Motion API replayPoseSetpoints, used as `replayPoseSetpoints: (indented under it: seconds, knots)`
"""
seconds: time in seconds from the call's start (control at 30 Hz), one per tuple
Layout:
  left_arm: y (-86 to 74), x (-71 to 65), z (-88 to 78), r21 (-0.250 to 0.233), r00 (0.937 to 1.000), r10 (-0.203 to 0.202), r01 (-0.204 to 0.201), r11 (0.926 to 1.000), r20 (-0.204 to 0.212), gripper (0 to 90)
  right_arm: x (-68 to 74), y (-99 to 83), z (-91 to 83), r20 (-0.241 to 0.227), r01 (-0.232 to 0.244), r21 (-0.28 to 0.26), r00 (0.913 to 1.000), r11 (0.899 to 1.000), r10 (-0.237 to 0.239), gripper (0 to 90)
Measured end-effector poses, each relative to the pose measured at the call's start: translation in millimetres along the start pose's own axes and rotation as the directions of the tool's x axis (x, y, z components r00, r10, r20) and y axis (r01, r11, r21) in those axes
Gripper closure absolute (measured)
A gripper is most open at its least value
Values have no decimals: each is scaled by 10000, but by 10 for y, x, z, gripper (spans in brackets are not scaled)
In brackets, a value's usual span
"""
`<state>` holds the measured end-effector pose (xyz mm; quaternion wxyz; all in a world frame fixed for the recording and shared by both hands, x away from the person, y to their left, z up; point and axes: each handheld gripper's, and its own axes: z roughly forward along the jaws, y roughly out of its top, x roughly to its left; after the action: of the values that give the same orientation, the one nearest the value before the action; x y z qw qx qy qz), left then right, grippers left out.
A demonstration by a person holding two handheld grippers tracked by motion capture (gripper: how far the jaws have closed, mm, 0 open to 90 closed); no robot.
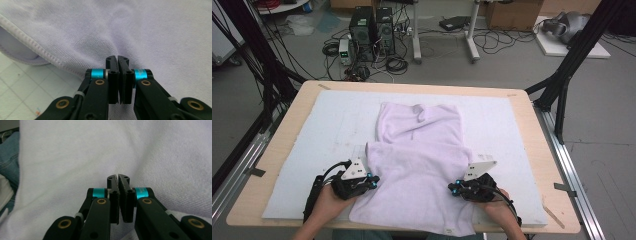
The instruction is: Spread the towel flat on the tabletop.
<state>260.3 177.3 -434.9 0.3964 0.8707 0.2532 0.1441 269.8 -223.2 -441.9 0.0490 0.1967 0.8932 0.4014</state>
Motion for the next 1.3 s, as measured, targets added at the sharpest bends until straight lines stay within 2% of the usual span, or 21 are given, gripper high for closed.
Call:
replayPoseSetpoints:
  seconds: [0.1,0.27,0.33,0.43,0.47,0.5,0.53,0.57,0.63,0.73,0.83,0.9,0.93,1.0,1.03,1.1,1.13,1.17,1.2,1.3]
  knots:
    - [10,-85,-156,-263,10000,82,-82,9996,9,870,85,18,-116,-140,-5,-525,9999,9986,-2,877]
    - [-34,-324,-449,-432,9995,288,-282,9987,137,871,335,51,-325,-236,232,-754,9994,9969,-251,876]
    - [-48,-430,-578,-422,9990,321,-308,9986,309,871,462,70,-414,-442,447,-846,9978,9954,-486,875]
    - [-30,-570,-788,-728,9979,359,-320,9968,533,865,634,135,-596,-803,626,-1241,9941,9903,-729,841]
    - [-19,-586,-835,-835,9978,317,-268,9961,575,845,670,163,-659,-767,615,-1418,9944,9880,-729,800]
    - [-7,-581,-862,-845,9980,225,-175,9963,590,766,680,190,-710,-709,567,-1646,9951,9847,-692,764]
    - [-3,-559,-866,-836,9983,210,-164,9964,552,697,662,216,-740,-658,511,-1797,9958,9824,-638,754]
    - [-8,-526,-845,-813,9986,214,-174,9965,483,682,626,233,-745,-419,578,-1722,9969,9834,-659,738]
    - [-36,-442,-747,-755,9990,-9,43,9971,446,652,530,235,-675,-138,553,-1301,9982,9900,-576,722]
    - [-86,-334,-527,-569,9992,-145,166,9982,383,627,381,173,-450,212,519,-443,9985,9977,-510,686]
    - [-129,-270,-314,-176,9989,-200,208,9996,424,595,268,62,-269,-88,202,24,9998,9998,-202,660]
    - [-159,-267,-211,131,9979,-215,207,9997,615,594,243,-19,-204,-209,45,228,9998,9997,-40,638]
    - [-177,-273,-169,329,9980,-90,70,9994,628,599,250,-53,-180,-173,30,350,9998,9994,-24,633]
    - [-215,-283,-139,182,9981,-60,49,9998,605,637,294,-110,-126,-60,122,795,9999,9968,-118,637]
    - [-224,-277,-143,132,9983,-153,145,9998,568,651,312,-129,-123,95,234,567,9997,9981,-240,662]
    - [-238,-281,-147,16,9988,-175,175,9998,452,769,298,-137,-128,123,15,531,9999,9986,-21,830]
    - [-235,-296,-149,53,9990,-160,158,9999,423,840,289,-130,-121,-26,-88,553,10000,9984,90,865]
    - [-231,-319,-152,58,9995,-72,70,10000,298,863,295,-120,-112,-44,-99,602,9999,9981,102,877]
    - [-229,-336,-164,127,9997,7,-9,9999,233,871,307,-109,-112,10,93,637,10000,9979,-94,881]
    - [-243,-391,-245,-10,9998,62,-62,10000,215,876,364,-93,-131,-178,210,696,9996,9974,-198,882]
